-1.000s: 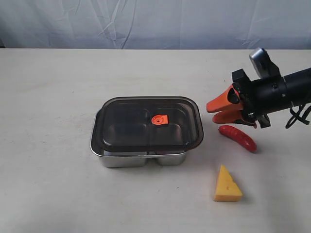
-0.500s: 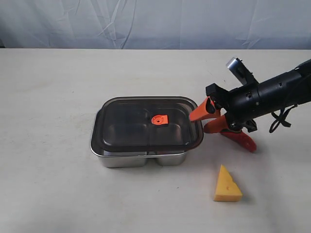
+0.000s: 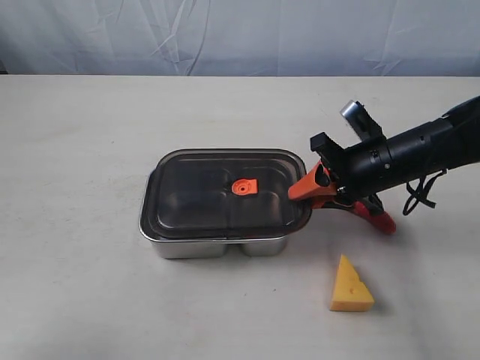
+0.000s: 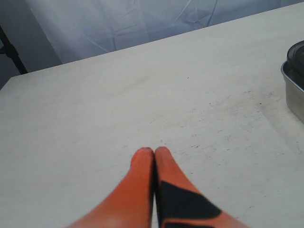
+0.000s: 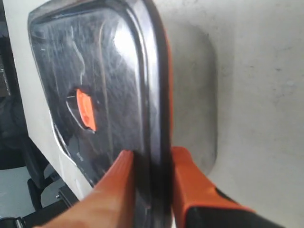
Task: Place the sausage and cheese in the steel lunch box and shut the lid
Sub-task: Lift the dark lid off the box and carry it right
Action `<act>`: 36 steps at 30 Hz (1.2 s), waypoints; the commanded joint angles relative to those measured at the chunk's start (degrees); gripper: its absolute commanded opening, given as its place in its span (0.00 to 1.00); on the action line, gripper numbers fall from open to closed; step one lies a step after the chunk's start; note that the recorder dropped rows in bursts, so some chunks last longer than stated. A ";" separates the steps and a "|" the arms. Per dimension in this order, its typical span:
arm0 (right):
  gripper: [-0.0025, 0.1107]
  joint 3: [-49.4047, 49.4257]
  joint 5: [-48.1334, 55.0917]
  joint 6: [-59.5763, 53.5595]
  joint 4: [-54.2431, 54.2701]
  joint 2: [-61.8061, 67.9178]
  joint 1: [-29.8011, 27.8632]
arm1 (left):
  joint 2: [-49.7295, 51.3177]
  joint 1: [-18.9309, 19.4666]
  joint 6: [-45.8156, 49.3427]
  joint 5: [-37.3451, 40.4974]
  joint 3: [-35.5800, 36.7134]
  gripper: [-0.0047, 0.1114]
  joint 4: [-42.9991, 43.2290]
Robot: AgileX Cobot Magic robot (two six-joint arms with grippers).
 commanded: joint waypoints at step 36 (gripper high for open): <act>0.01 -0.12 5.58 -3.40 1.37 -25.50 -0.07 | -0.23 -0.37 -0.25 -0.88 0.28 0.04 0.21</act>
